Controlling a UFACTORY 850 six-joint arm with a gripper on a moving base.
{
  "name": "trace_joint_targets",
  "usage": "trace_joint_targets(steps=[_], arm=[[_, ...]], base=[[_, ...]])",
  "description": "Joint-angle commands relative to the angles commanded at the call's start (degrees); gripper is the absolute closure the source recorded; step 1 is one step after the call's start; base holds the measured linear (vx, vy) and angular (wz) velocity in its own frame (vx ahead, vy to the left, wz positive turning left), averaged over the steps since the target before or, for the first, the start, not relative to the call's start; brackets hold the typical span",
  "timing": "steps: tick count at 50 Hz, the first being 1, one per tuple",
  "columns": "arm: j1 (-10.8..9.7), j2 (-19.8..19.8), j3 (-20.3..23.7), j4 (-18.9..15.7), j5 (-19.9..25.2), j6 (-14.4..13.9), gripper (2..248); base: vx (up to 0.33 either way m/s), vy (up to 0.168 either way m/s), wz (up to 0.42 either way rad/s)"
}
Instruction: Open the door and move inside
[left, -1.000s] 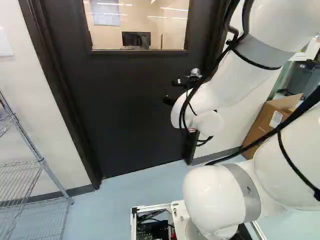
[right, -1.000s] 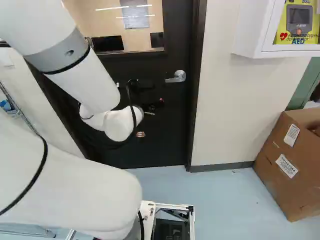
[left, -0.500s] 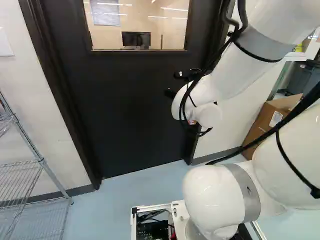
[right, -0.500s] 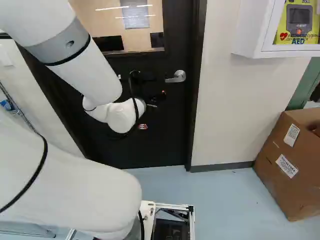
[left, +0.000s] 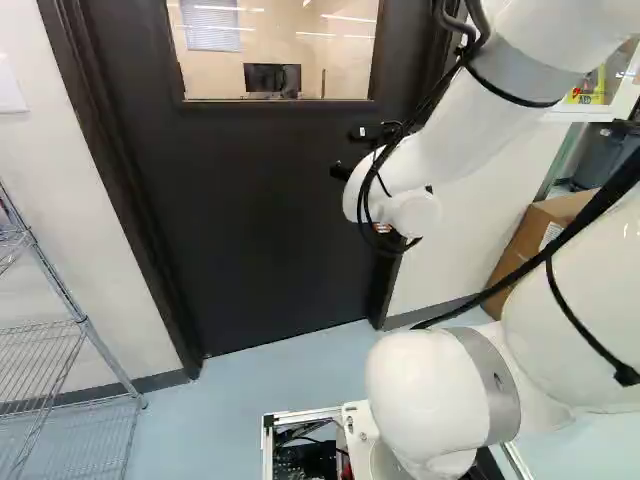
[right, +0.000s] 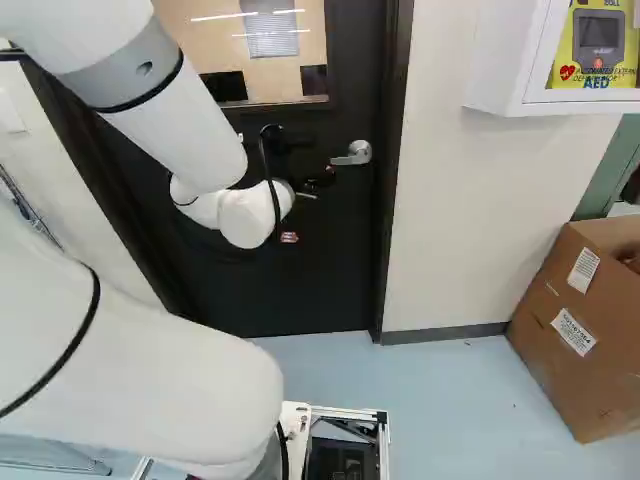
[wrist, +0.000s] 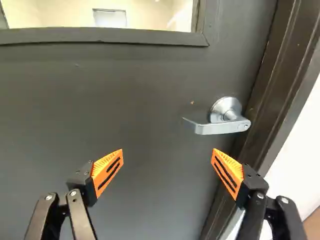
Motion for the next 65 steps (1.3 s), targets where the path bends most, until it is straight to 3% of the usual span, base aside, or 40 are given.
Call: trace_joint_targets(steps=[25, 65], arm=[[0.1, -2.0, -4.8, 0.0, 0.0, 0.0, 3], [0.3, -9.3, -10.7, 0.0, 0.0, 0.0, 3]], base=[[0.000, 0.000, 0.000], [0.000, 0.000, 0.000]])
